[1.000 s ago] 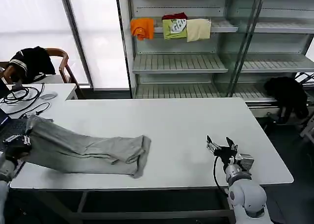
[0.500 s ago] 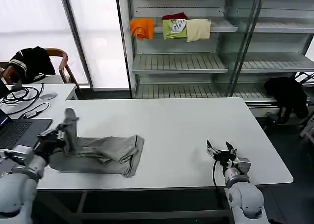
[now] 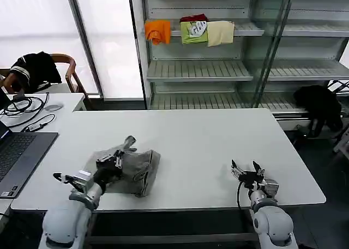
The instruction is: Fold and organize the clothes.
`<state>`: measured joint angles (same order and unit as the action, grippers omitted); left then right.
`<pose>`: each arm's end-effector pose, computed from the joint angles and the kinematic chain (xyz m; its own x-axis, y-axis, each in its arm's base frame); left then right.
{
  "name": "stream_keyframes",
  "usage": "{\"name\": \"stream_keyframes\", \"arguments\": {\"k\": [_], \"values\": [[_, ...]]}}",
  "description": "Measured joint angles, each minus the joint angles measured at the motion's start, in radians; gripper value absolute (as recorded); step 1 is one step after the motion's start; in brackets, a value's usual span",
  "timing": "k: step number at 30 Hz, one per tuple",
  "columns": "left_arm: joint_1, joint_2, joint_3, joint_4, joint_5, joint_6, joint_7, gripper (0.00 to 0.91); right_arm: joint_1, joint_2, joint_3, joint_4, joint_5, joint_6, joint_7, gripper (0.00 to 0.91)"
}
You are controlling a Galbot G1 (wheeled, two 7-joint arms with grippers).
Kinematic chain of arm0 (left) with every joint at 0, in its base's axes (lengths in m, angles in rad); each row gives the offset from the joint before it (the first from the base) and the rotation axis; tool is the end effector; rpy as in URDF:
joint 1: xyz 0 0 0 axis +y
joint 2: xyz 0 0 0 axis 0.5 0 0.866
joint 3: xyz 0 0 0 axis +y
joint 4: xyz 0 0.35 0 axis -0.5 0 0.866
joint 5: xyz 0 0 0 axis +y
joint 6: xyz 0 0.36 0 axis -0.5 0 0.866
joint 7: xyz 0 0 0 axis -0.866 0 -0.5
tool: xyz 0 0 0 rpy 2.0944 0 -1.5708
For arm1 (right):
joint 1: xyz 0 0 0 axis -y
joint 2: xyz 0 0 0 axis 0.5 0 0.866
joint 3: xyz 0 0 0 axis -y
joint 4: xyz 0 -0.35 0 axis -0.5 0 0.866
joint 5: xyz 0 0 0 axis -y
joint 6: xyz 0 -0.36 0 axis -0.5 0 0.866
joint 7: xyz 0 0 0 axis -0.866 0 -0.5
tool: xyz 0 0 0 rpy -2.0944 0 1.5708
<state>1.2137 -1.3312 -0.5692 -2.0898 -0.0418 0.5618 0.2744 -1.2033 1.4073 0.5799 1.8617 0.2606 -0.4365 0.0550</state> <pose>0.2809 0.0545 -0.2127 -0.9401 0.2338 0.2482 0.2739 0.9513 0.1412 0.3028 -0.0593 -0.2909 -0.9552 0.0236 0.2949 0.0468 0.9963 0.0717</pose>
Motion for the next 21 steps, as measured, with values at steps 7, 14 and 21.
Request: {"name": "stream_keyframes", "arguments": {"k": [7,14,21], "values": [[-0.012,-0.039,0.061,0.020,0.043,0.007,-0.007,0.030,0.001,0.004,-0.003,-0.009,-0.007,0.006,0.000,0.907],[-0.028,-0.071,0.101,0.056,0.073,0.012,-0.031,0.907,-0.001,0.015,-0.013,-0.016,-0.019,0.009,0.000,0.907],[-0.023,-0.112,0.149,0.063,0.079,0.014,-0.069,0.907,0.000,0.028,-0.023,-0.007,-0.035,0.015,-0.011,0.907]]}}
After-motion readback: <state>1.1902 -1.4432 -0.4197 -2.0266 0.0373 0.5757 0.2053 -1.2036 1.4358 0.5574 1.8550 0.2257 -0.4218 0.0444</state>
